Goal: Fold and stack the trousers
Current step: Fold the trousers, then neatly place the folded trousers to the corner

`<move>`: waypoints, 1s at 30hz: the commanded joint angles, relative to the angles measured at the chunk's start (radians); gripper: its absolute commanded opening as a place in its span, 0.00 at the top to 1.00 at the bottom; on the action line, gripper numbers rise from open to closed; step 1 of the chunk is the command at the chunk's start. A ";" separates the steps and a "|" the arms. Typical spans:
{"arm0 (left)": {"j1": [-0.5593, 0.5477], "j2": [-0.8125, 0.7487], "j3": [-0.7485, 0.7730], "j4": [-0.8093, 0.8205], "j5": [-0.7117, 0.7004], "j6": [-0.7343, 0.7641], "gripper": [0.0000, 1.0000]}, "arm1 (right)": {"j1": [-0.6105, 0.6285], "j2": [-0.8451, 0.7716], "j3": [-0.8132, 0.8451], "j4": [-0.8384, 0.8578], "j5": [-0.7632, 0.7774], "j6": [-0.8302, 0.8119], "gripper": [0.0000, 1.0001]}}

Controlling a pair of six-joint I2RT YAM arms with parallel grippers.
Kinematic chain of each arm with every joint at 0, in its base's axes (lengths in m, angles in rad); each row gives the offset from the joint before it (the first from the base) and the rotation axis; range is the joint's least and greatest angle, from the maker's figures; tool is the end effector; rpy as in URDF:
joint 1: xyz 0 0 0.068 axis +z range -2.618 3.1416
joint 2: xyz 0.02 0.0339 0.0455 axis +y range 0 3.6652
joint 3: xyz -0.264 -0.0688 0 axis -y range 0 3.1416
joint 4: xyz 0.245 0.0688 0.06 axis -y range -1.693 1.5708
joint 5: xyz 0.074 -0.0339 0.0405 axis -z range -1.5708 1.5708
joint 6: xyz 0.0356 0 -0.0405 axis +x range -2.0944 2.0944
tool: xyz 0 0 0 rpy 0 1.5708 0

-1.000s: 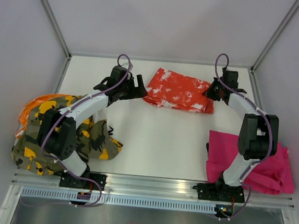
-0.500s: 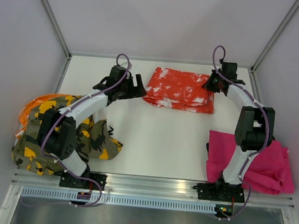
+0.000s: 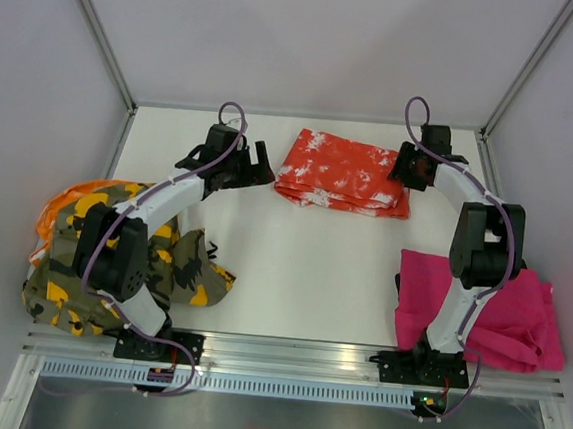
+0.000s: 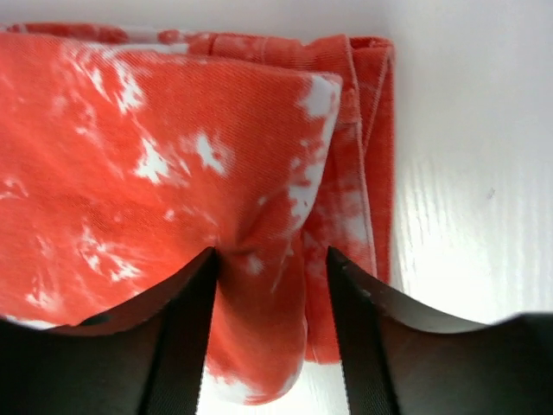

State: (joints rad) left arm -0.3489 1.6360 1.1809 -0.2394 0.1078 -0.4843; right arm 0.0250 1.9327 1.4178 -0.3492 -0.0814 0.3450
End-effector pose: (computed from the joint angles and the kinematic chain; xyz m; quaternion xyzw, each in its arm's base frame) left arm 0.3442 -0.1293 0.2531 -0.0384 0.9037 -0.2160 0.3677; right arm 0.4271 0.0136 0.2087 0.1355 0.9277 0.1011 0.3328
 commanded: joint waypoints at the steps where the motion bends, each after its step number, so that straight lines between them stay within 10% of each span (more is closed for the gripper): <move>1: 0.002 0.048 0.071 0.003 0.027 0.079 0.01 | 0.004 -0.024 0.123 -0.126 0.097 -0.046 0.38; 5: 0.001 0.122 0.180 0.011 0.036 0.105 0.05 | 0.027 -0.098 0.200 -0.172 0.121 -0.066 0.36; 7: -0.001 0.145 0.241 0.064 0.067 0.081 0.15 | 0.049 -0.126 0.207 -0.162 0.085 -0.070 0.61; 10: 0.001 0.189 0.260 0.243 0.146 -0.009 0.58 | 0.061 -0.141 0.131 -0.056 -0.009 -0.042 1.00; 11: -0.002 0.224 0.267 0.302 0.164 -0.039 0.88 | 0.061 -0.138 0.107 -0.003 -0.009 -0.029 1.00; 12: -0.002 0.248 0.269 0.348 0.173 -0.068 0.98 | 0.061 -0.133 0.087 0.018 0.002 -0.018 1.00; 18: -0.042 0.444 0.290 0.603 0.184 -0.227 0.98 | 0.061 0.001 0.033 0.047 0.075 -0.011 1.00; 30: -0.108 0.591 0.247 0.483 0.007 -0.294 0.98 | 0.059 0.123 0.038 0.052 0.092 -0.032 1.00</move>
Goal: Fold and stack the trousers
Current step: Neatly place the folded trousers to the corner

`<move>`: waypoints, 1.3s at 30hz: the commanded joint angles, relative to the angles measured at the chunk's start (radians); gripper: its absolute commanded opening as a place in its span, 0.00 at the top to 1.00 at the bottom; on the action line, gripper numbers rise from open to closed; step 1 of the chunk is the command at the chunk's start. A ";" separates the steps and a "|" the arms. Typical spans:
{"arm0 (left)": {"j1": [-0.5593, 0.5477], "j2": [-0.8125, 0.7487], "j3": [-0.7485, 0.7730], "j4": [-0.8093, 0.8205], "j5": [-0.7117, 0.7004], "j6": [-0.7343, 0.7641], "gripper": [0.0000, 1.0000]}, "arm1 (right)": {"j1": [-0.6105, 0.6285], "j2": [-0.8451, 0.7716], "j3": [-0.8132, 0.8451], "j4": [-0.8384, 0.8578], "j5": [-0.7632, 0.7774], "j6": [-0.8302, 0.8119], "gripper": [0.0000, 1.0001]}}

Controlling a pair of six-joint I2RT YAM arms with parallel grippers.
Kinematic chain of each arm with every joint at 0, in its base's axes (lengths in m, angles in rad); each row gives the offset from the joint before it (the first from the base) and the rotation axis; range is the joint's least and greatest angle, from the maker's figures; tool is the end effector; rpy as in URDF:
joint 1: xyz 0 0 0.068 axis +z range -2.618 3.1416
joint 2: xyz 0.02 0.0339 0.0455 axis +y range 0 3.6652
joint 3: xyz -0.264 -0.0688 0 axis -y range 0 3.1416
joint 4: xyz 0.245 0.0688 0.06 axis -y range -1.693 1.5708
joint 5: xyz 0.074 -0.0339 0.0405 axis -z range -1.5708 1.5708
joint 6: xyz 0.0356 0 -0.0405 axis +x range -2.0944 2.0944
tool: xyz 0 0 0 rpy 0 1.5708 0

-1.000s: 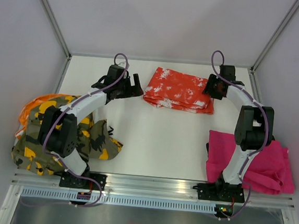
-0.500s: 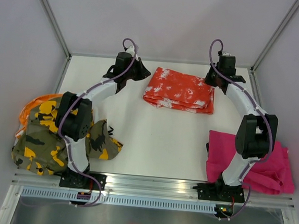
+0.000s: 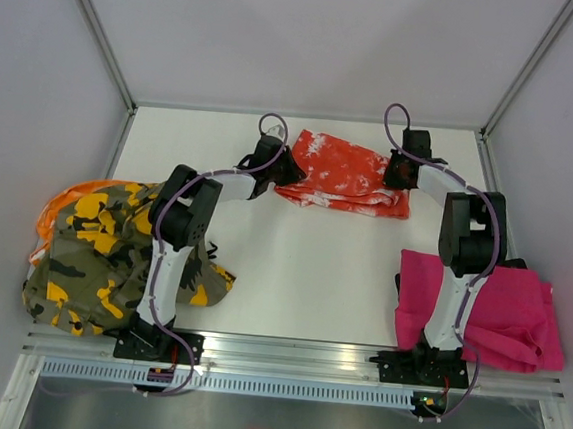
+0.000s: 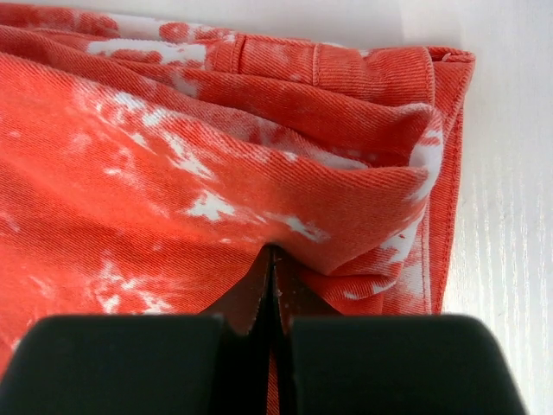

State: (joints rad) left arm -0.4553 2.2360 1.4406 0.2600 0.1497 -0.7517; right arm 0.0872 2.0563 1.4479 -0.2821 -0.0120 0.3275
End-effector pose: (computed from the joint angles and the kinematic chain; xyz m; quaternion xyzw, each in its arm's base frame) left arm 0.4388 -0.2208 0.1325 -0.0913 0.8625 -0.3336 0.3694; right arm 0.4457 0.0394 0.1710 0.1110 0.9361 0.0742 0.3253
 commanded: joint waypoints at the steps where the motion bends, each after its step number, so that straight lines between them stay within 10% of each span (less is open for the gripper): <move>1: -0.002 -0.013 -0.016 -0.018 -0.024 -0.008 0.98 | -0.001 -0.011 0.022 -0.026 0.020 -0.019 1.00; 5: -0.002 -0.116 -0.039 -0.018 0.007 0.055 0.98 | -0.001 -0.070 0.055 -0.060 -0.022 -0.024 0.98; 12: 0.000 -0.346 -0.051 -0.113 0.027 0.245 0.80 | -0.001 -0.237 0.095 -0.078 -0.022 -0.034 0.59; 14: 0.001 -0.392 -0.057 -0.171 0.007 0.282 0.64 | -0.003 -0.272 0.086 -0.078 0.006 -0.038 0.55; 16: 0.007 -0.435 -0.051 -0.232 -0.002 0.325 0.34 | -0.003 -0.324 0.057 -0.078 0.056 -0.042 0.31; 20: 0.036 -0.469 -0.068 -0.286 0.001 0.339 0.08 | -0.004 -0.380 -0.010 -0.077 0.135 -0.036 0.02; 39: 0.208 -0.136 0.101 -0.292 0.314 0.235 0.01 | -0.112 -0.217 -0.205 0.103 0.015 0.100 0.02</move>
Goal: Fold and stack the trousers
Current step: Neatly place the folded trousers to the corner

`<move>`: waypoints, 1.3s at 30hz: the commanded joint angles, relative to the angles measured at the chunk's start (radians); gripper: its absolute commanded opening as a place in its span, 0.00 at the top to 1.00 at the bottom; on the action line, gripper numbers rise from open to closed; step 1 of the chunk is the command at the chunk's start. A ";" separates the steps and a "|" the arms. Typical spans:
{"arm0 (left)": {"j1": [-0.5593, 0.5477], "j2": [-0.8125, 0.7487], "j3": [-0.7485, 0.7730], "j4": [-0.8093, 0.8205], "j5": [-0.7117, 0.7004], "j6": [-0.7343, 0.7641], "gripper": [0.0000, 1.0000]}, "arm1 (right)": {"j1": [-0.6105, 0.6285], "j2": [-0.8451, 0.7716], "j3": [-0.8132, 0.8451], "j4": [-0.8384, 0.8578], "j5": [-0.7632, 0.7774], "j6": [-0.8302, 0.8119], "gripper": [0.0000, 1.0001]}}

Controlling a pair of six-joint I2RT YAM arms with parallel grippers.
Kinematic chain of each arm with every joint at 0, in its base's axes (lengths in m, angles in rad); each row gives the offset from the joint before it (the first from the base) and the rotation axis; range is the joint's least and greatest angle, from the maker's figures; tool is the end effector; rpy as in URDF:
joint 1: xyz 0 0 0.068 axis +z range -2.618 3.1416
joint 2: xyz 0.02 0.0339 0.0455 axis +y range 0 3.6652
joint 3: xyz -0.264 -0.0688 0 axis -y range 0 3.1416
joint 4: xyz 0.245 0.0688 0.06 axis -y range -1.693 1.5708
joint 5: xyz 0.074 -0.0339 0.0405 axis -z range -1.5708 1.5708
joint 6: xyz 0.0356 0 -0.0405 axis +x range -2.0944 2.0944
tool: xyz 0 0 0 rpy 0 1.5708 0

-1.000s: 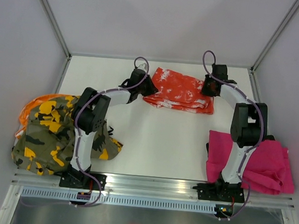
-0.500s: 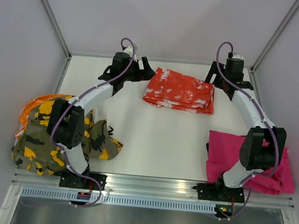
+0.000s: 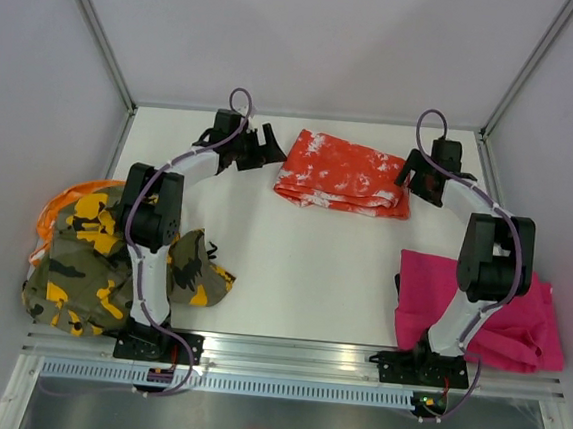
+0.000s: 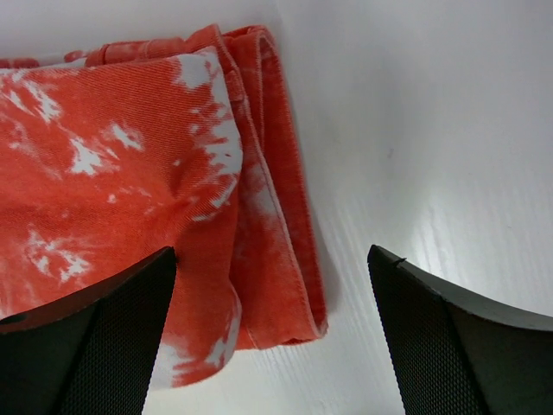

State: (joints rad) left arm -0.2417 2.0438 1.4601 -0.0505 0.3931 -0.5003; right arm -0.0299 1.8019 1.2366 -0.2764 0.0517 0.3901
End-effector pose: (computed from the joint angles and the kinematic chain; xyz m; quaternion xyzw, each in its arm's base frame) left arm 0.4471 -0.1243 0.2002 -0.0254 0.8792 -0.3229 0.3494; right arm 0.3922 -0.0136 0.2082 0.2037 0.9115 0.0401 0.3550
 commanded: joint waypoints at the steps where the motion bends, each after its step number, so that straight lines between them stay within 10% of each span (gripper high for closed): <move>1: -0.005 0.071 0.092 0.018 0.067 -0.018 0.01 | 0.004 0.053 0.011 0.120 -0.087 0.042 0.02; 9: -0.022 0.182 0.158 0.073 0.165 -0.058 0.06 | 0.005 0.217 0.070 0.161 -0.145 0.069 0.03; 20: -0.071 0.291 0.177 0.084 0.116 -0.099 0.12 | 0.004 0.234 0.000 0.230 -0.228 0.110 0.61; 28: -0.117 0.346 0.216 0.080 0.010 -0.133 0.48 | 0.004 0.173 -0.023 0.252 -0.259 0.133 1.00; 31: -0.128 0.354 0.230 0.093 0.006 -0.156 0.98 | 0.005 0.134 -0.034 0.253 -0.242 0.128 1.00; 39: -0.126 0.264 0.164 0.150 0.007 -0.169 0.98 | 0.004 0.056 0.012 0.177 -0.233 0.046 1.00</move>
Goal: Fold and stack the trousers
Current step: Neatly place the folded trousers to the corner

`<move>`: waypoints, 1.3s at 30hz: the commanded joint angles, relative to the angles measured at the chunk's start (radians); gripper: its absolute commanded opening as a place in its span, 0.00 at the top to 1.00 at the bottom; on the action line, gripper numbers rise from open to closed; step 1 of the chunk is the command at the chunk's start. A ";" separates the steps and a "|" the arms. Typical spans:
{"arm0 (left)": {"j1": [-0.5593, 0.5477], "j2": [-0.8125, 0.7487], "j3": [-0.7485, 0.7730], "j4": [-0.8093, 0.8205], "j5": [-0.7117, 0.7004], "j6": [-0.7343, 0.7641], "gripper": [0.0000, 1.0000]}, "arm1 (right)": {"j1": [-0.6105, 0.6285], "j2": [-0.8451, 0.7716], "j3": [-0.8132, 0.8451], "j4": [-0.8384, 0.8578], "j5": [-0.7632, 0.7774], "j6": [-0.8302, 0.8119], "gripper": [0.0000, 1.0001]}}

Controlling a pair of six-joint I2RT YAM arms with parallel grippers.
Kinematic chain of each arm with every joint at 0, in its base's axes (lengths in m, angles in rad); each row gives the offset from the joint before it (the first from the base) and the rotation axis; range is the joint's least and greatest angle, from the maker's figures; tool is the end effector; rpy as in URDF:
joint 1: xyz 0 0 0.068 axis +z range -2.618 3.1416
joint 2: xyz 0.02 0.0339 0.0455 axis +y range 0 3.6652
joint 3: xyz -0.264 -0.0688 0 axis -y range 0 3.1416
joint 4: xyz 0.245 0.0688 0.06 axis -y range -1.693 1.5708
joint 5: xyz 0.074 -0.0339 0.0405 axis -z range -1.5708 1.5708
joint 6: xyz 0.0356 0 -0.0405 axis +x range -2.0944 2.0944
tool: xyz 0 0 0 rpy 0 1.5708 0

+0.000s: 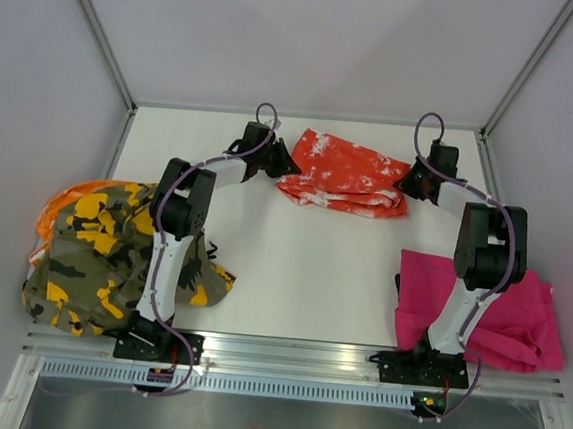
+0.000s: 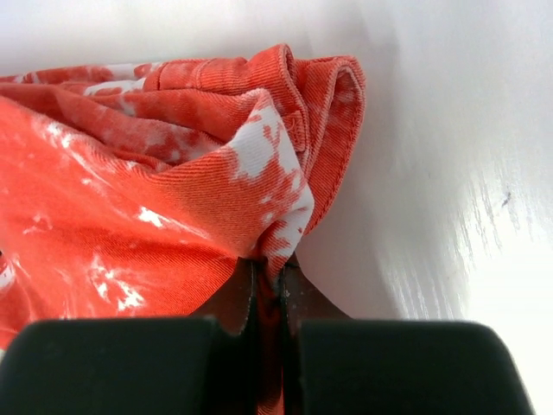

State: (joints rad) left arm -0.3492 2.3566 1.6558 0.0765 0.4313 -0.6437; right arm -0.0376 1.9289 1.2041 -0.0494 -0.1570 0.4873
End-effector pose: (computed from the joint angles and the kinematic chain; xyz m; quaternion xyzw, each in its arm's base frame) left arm 0.4826 -0.1916 0.1258 -0.0311 0.8744 -0.3795 0.3008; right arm 0.4137 -0.0100 0.1669 0.2090 0.8953 0.1567 0.3608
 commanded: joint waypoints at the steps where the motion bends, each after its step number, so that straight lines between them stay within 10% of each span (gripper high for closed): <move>1: -0.019 -0.083 -0.060 0.031 -0.026 -0.031 0.98 | 0.011 -0.079 0.076 -0.070 -0.023 -0.068 1.00; 16: -0.148 -0.565 -0.490 0.204 -0.117 -0.070 0.98 | 0.013 -0.537 0.157 -0.510 0.436 -0.279 1.00; 26: -0.598 -0.804 -0.668 0.282 -0.389 -0.117 0.98 | 0.005 -0.857 0.103 -0.708 0.998 -0.361 1.00; 31: -0.772 -0.749 -0.610 0.282 -0.483 -0.161 0.98 | -0.159 -0.877 -0.013 -0.667 1.273 -0.516 1.00; 39: -0.893 -0.557 -0.582 0.399 -0.546 -0.211 0.98 | -0.341 -0.961 -0.299 -0.284 1.254 -0.715 1.00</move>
State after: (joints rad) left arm -1.2266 1.7618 1.0763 0.4870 -0.0921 -0.8318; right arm -0.2901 1.0164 0.9501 -0.7383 0.8165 -0.0372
